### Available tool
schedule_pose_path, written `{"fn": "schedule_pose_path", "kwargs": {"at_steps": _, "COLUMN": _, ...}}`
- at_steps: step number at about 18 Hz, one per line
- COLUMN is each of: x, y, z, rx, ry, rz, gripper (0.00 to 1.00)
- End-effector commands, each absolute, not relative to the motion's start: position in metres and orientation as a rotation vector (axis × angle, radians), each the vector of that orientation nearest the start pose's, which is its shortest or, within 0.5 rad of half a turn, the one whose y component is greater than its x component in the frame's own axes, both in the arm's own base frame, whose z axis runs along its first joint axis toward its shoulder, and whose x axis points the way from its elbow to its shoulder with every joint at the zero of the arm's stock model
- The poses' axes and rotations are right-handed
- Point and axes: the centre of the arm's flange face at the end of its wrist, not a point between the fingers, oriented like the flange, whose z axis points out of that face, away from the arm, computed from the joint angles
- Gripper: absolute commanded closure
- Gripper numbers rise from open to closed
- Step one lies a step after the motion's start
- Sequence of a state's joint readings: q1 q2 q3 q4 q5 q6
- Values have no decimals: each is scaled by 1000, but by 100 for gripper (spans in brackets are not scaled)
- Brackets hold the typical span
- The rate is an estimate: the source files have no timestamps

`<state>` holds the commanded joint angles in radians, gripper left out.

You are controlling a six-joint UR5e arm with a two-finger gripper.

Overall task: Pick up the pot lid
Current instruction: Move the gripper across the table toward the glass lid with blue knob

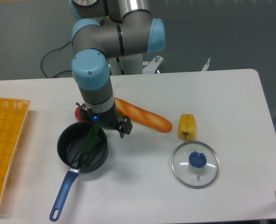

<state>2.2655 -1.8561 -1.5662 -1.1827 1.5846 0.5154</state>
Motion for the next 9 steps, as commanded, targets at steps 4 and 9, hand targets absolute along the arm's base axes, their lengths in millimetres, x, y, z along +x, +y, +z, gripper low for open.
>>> {"fn": "schedule_pose_path", "kwargs": {"at_steps": 4, "x": -304, "y": 541, "z": 374, "rx": -3042, "ry": -305, "rz": 106, "gripper": 0}}
{"fn": "schedule_pose_path", "kwargs": {"at_steps": 9, "x": -340, "y": 524, "z": 363, "rx": -3063, "ry": -343, "rz": 101, "gripper": 0}}
